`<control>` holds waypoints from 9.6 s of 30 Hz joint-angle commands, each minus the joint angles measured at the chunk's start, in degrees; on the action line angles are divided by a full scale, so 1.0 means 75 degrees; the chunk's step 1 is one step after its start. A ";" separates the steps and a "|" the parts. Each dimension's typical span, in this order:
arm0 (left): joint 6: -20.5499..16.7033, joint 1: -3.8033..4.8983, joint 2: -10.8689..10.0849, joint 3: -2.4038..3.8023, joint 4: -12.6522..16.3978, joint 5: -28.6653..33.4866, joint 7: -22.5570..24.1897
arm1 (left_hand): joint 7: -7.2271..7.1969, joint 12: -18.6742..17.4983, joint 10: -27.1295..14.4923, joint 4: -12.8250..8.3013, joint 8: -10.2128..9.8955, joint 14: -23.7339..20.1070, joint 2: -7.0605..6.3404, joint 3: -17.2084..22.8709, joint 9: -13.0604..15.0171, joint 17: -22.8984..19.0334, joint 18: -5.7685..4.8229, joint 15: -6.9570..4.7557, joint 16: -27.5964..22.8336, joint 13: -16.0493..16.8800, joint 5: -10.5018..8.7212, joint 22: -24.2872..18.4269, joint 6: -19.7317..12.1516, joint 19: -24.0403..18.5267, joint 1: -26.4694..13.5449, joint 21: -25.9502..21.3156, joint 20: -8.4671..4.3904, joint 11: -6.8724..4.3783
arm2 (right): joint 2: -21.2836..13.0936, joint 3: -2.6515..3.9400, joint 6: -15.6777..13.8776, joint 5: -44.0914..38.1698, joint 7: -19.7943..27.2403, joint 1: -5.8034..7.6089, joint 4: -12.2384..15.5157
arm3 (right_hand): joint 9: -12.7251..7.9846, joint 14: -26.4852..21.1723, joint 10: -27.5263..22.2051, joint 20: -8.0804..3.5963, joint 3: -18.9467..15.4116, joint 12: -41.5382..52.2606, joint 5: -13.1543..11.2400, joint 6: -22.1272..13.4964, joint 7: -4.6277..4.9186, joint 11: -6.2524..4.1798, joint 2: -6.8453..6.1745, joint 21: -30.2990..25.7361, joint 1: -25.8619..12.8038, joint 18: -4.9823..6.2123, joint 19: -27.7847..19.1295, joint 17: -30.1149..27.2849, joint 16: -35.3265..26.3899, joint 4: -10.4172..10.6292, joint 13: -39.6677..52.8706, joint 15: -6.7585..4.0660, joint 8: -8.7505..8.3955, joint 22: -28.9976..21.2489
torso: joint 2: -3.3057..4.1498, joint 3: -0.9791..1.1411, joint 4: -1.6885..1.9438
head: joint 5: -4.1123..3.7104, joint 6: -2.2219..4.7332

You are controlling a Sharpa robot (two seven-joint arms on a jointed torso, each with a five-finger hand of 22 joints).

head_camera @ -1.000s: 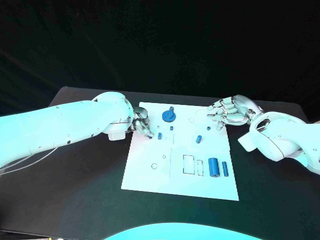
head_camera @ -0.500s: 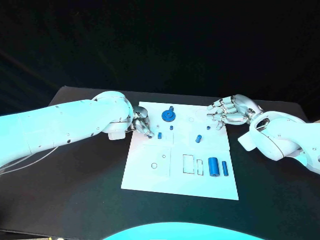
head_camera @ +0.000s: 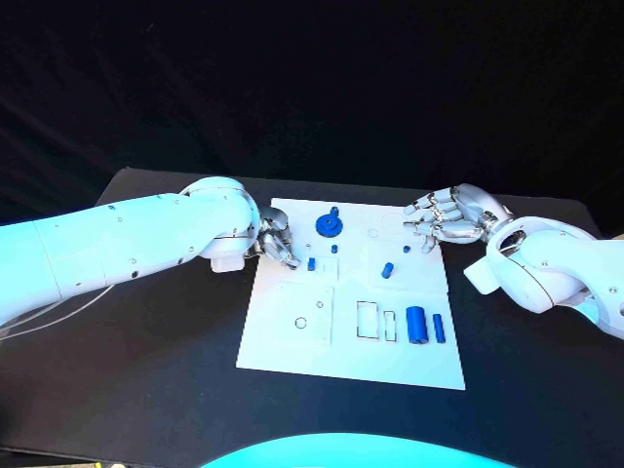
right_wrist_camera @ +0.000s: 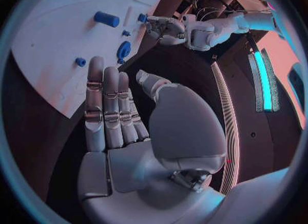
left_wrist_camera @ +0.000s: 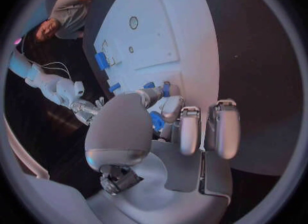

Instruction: Assemble the parts on the task board

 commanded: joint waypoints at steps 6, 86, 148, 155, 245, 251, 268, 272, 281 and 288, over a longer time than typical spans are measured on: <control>0.0172 -0.0028 0.0020 -0.0020 -0.0017 0.0165 0.0049 | -0.0210 0.0060 0.0060 -0.0610 0.0049 0.0796 0.0074 0.0609 0.0180 0.2013 -0.0023 -0.0072 0.0025 0.0020 0.0031 0.0844 0.0191 0.0167 0.0080 0.0055 -0.0060 -0.0009 | 0.0013 0.0001 0.0128 -0.0017 0.0084 -0.0010 -0.0007 | -0.0013 0.0038 0.0039 0.0035 -0.0007 -0.0052 0.0030 -0.0068 -0.0007 0.0018 -0.0015 -0.0001 -0.0090 0.0017 -0.0036 -0.0012 -0.0049 0.0051 -0.0008 0.0009 0.0052 -0.0007 | -0.0001 -0.0003 0.0000 | 0.0008 -0.0007; 0.0184 -0.0023 0.0136 -0.0022 -0.0115 0.0641 -0.0391 | -0.0297 0.0194 0.0279 -0.0665 0.0310 0.0796 -0.0057 0.1250 0.0380 0.2013 -0.0040 -0.0120 0.0025 0.0195 0.0026 0.0935 0.0440 0.0220 -0.1211 0.0083 -0.0103 -0.0074 | 0.0000 0.0002 0.0133 -0.0018 0.0094 -0.0036 0.0024 | -0.0020 0.0042 0.0039 0.0038 -0.0020 -0.0057 0.0031 -0.0086 -0.0007 0.0018 -0.0019 0.0003 -0.0072 0.0020 -0.0044 -0.0027 -0.0065 0.0060 -0.0030 0.0010 0.0068 -0.0021 | 0.0000 0.0002 0.0000 | -0.0031 -0.0031; -0.0245 -0.0030 -0.0039 0.0043 0.0015 0.0358 -0.0239 | -0.0337 0.0170 0.0289 0.0534 0.0202 0.0796 -0.0486 -0.1215 0.0347 0.2013 -0.0040 -0.0163 0.0025 0.0218 0.0032 0.0947 0.0639 0.0231 -0.1879 0.0061 -0.0155 -0.0109 | -0.0002 0.0002 0.0140 -0.0018 0.0120 -0.0039 0.0009 | -0.0022 0.0040 0.0037 0.0040 -0.0027 -0.0059 0.0025 -0.0092 -0.0005 0.0021 -0.0022 0.0003 -0.0074 0.0019 -0.0047 -0.0031 -0.0070 0.0068 -0.0036 0.0012 0.0072 -0.0025 | -0.0001 -0.0003 0.0003 | -0.0074 -0.0030; -0.0392 -0.0029 -0.0140 0.0093 0.0085 0.0757 -0.0102 | -0.0315 0.0077 0.0200 0.0682 0.0171 0.0796 -0.0537 -0.1488 0.0354 0.2013 -0.0023 -0.0159 0.0025 0.0105 0.0034 0.0877 0.0561 0.0192 -0.1847 0.0016 -0.0154 -0.0094 | 0.0007 0.0002 0.0143 -0.0018 0.0122 -0.0045 -0.0003 | -0.0022 0.0040 0.0037 0.0040 -0.0027 -0.0059 0.0025 -0.0092 -0.0005 0.0021 -0.0022 0.0003 -0.0074 0.0019 -0.0047 -0.0031 -0.0070 0.0068 -0.0036 0.0012 0.0072 -0.0025 | -0.0007 -0.0002 0.0008 | -0.0066 -0.0018; -0.3005 -0.0841 -0.0888 0.0091 0.1375 -0.0883 0.0152 | -0.0175 -0.0436 -0.0449 0.0677 0.0190 0.0796 -0.0126 -0.2039 -0.0243 0.2013 0.0106 -0.0062 0.0025 -0.0773 0.0056 0.0310 0.0031 -0.0065 -0.0185 -0.0413 -0.0055 0.0028 | -0.0055 0.0001 0.0084 -0.0018 0.0171 -0.0078 0.0005 | -0.0025 0.0043 0.0038 0.0041 -0.0031 -0.0060 0.0029 -0.0099 -0.0005 0.0020 -0.0019 0.0006 -0.0061 0.0021 -0.0049 -0.0036 -0.0075 0.0071 -0.0045 0.0012 0.0081 -0.0031 | -0.0002 -0.0001 0.0003 | -0.0053 -0.0042; -0.2916 -0.0841 -0.0878 0.0091 0.1369 -0.0819 0.0161 | -0.0178 -0.0439 -0.0456 0.0673 0.0220 0.0796 -0.0165 -0.1933 -0.0258 0.2013 0.0105 -0.0064 0.0025 -0.0787 0.0055 0.0315 0.0019 -0.0063 -0.0088 -0.0412 -0.0058 0.0024 | -0.0054 0.0001 0.0087 -0.0018 0.0171 -0.0083 0.0001 | -0.0025 0.0043 0.0038 0.0041 -0.0031 -0.0060 0.0029 -0.0099 -0.0005 0.0020 -0.0019 0.0006 -0.0061 0.0021 -0.0049 -0.0036 -0.0075 0.0071 -0.0045 0.0012 0.0081 -0.0031 | 0.0000 -0.0002 0.0002 | -0.0055 -0.0051; -0.2853 -0.0842 -0.0872 0.0094 0.1359 -0.0574 0.0215 | -0.0197 -0.0465 -0.0464 0.0666 0.0251 0.0796 -0.0038 -0.1272 -0.0381 0.2013 0.0103 -0.0081 0.0025 -0.0846 0.0057 0.0332 -0.0014 -0.0058 0.0198 -0.0412 -0.0076 0.0004 | -0.0048 0.0001 0.0090 -0.0018 0.0180 -0.0106 -0.0010 | -0.0025 0.0043 0.0038 0.0041 -0.0031 -0.0060 0.0029 -0.0099 -0.0005 0.0020 -0.0019 0.0006 -0.0061 0.0021 -0.0049 -0.0036 -0.0075 0.0071 -0.0045 0.0012 0.0081 -0.0031 | 0.0000 -0.0001 0.0001 | -0.0054 -0.0068; -0.2867 -0.0842 -0.0871 0.0096 0.1353 -0.0401 0.0274 | -0.0192 -0.0493 -0.0474 0.0543 0.0265 0.0796 0.0002 -0.0572 -0.0448 0.2013 0.0104 -0.0087 0.0025 -0.0892 0.0056 0.0336 -0.0088 -0.0059 0.0452 -0.0417 -0.0088 -0.0003 | -0.0046 0.0001 0.0094 -0.0018 0.0183 -0.0113 -0.0013 | -0.0025 0.0043 0.0038 0.0041 -0.0031 -0.0060 0.0029 -0.0099 -0.0005 0.0020 -0.0019 0.0006 -0.0061 0.0021 -0.0049 -0.0036 -0.0075 0.0071 -0.0045 0.0012 0.0081 -0.0031 | 0.0000 -0.0001 0.0001 | -0.0054 -0.0068; -0.2921 -0.0844 -0.0866 0.0108 0.1336 -0.0068 0.0409 | -0.0136 -0.0530 -0.0451 -0.0059 0.0471 0.0796 -0.0277 0.1094 -0.0456 0.2013 0.0102 -0.0050 0.0025 -0.0981 0.0047 0.0356 -0.0231 -0.0059 0.0279 -0.0421 -0.0052 0.0044 | -0.0044 0.0002 0.0103 -0.0016 0.0187 -0.0128 -0.0016 | -0.0025 0.0043 0.0038 0.0041 -0.0031 -0.0060 0.0029 -0.0099 -0.0005 0.0020 -0.0019 0.0006 -0.0061 0.0021 -0.0049 -0.0036 -0.0075 0.0071 -0.0045 0.0012 0.0081 -0.0031 | -0.0001 -0.0002 0.0001 | -0.0055 -0.0068; -0.2923 -0.0846 -0.0880 0.0124 0.1343 0.0122 0.0461 | -0.0132 -0.0519 -0.0434 -0.0168 0.0509 0.0796 -0.0320 0.1257 -0.0452 0.2013 0.0101 -0.0048 0.0025 -0.0976 0.0046 0.0362 -0.0240 -0.0058 0.0205 -0.0420 -0.0049 0.0046 | -0.0042 0.0002 0.0114 -0.0016 0.0188 -0.0137 -0.0021 | -0.0028 0.0041 0.0038 0.0043 -0.0033 -0.0060 0.0039 -0.0104 -0.0003 0.0022 -0.0013 0.0009 -0.0054 0.0020 -0.0053 -0.0041 -0.0081 0.0077 -0.0055 0.0014 0.0092 -0.0038 | 0.0000 -0.0002 0.0002 | -0.0056 -0.0072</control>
